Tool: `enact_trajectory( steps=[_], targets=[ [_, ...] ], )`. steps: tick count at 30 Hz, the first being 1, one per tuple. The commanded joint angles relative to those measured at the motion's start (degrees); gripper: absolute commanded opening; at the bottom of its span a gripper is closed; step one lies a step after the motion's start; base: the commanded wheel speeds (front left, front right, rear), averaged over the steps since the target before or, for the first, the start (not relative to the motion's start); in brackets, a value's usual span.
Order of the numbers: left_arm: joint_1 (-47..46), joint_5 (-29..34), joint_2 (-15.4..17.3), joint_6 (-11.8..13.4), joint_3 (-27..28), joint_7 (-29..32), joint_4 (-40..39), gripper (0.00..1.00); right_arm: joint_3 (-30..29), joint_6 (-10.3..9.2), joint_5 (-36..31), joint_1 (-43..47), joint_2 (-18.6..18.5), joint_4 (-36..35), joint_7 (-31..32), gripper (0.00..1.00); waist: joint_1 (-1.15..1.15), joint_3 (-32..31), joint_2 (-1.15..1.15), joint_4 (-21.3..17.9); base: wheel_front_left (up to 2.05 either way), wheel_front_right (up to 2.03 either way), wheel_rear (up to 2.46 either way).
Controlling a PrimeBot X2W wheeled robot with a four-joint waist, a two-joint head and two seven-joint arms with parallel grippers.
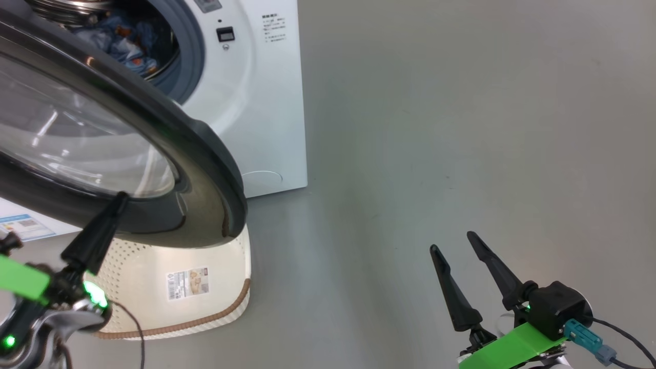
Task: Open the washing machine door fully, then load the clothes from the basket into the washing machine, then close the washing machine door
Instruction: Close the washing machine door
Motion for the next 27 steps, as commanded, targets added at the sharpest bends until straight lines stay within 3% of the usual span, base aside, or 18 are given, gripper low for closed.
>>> enact_trajectory(
  steps=[1, 3, 4, 5, 6, 7, 16, 19, 23, 24, 27],
  targets=[
    [0.82, -1.01, 1.47, -0.61, 3.49, -0.69, -3.31, 0.00, 0.92, 0.50, 0.18, -1.47, 0.23, -1.24, -0.50, 1.00, 0.00, -0.36, 0.00, 0.47, 0.00, 0.00, 0.00],
    [2.93, -0.68, 1.02, -0.63, 4.45, -1.51, -5.65, 0.00, 0.55, 0.50, 0.07, -1.16, 0.27, -1.26, -0.52, 1.00, 0.00, -0.62, 0.00, 1.00, 0.00, 0.00, 0.00],
    [3.89, -0.40, 0.63, -0.64, 4.68, -1.79, -7.00, 0.12, 0.29, 0.50, 0.03, -0.96, 0.28, -1.33, -0.53, 1.00, 0.00, -0.69, 0.00, 1.34, 0.00, 0.00, 0.00],
    [4.85, -0.06, 0.14, -0.64, 5.01, -2.29, -8.24, 0.42, 0.08, 0.50, -0.01, -0.75, 0.30, -1.35, -0.54, 1.00, 0.00, -0.87, 0.00, 1.64, 0.00, 0.00, 0.00],
    [5.84, 0.32, -0.33, -0.65, 5.35, -2.84, -9.35, 0.96, -0.04, 0.50, -0.03, -0.57, 0.32, -1.37, -0.48, 1.00, 0.00, -0.97, 0.00, 1.82, 0.00, 0.00, 0.00],
    [6.72, 0.72, -0.80, -0.65, 5.53, -3.22, -10.45, 1.00, -0.07, 0.50, -0.02, -0.44, 0.31, -1.39, -0.34, 1.00, 0.00, -1.04, 0.00, 2.07, 0.00, 0.00, 0.00],
    [12.34, 7.72, -5.80, -0.66, 8.26, -12.18, -17.81, 1.00, -1.49, 0.50, -0.33, 0.89, 0.19, -2.08, 0.46, 1.00, 0.00, -2.59, 0.00, 3.60, 0.00, 0.00, 0.00],
    [14.23, 15.07, -5.97, -0.66, 7.54, -16.69, -21.05, 1.00, -2.13, 0.50, -0.47, 1.42, 0.11, -2.36, 0.65, 1.00, 0.00, -3.24, 0.00, 3.89, 0.00, 0.00, 0.00],
    [17.30, 29.80, -4.94, -0.66, 4.25, -24.39, -24.93, 1.00, -3.21, 0.50, -0.62, 2.25, 0.11, -2.84, 1.01, 1.00, 0.00, -4.15, 0.00, 4.29, 0.00, 0.00, 0.00],
    [17.30, 29.80, -4.94, -0.66, 4.25, -24.39, -24.93, 1.00, -3.21, 0.50, -0.62, 2.25, 0.11, -2.84, 1.01, 1.00, 0.00, -4.15, 0.00, 4.29, 0.00, 0.00, 0.00],
    [19.51, 41.43, -4.02, -0.37, 2.36, -30.06, -26.38, 1.00, -3.79, 0.50, -0.81, 3.01, 0.07, -3.18, 1.37, 1.00, 0.00, -5.03, 0.00, 4.59, 0.00, 0.00, 0.00]
  ],
)
